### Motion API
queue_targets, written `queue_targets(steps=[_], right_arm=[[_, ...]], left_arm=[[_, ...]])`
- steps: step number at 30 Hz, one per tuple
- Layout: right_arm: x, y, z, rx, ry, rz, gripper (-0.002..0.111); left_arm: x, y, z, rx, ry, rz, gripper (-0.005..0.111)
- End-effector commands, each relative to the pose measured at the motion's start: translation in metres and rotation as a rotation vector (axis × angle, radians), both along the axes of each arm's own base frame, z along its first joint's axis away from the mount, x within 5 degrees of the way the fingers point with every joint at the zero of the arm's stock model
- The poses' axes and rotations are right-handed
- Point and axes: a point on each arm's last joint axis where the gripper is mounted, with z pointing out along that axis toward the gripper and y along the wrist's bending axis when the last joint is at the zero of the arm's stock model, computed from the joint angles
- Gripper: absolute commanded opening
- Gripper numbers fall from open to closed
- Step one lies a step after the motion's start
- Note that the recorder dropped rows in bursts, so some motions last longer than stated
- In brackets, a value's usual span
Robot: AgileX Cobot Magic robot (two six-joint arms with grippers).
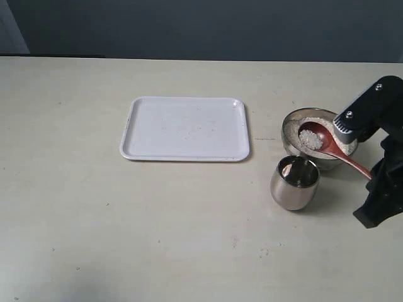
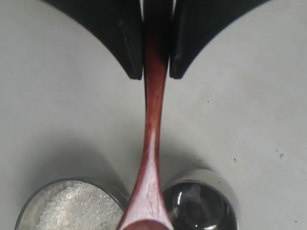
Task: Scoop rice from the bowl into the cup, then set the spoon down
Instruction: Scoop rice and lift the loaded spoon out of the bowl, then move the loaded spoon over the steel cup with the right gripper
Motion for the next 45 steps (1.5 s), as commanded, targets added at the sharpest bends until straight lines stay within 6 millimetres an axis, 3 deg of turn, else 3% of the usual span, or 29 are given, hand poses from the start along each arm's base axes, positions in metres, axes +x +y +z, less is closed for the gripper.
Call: queue_targets(steps=[1, 10, 45], right_arm=[[-0.003, 0.002, -0.001, -0.027, -0.021, 0.034, -0.001], [-0.007, 0.0, -0.012, -0.113, -0.056, 0.058, -0.001], [-0.002, -0.001, -0.011, -0.144, -0.119, 0.099, -0.001]], left_arm=[[0.0, 0.0, 0.002, -0.004, -0.017, -0.005, 0.0], [0.0, 0.0, 0.002, -0.004, -0.017, -0.005, 0.0], [0.0, 0.0, 0.002, -0.004, -0.017, -0.005, 0.0]])
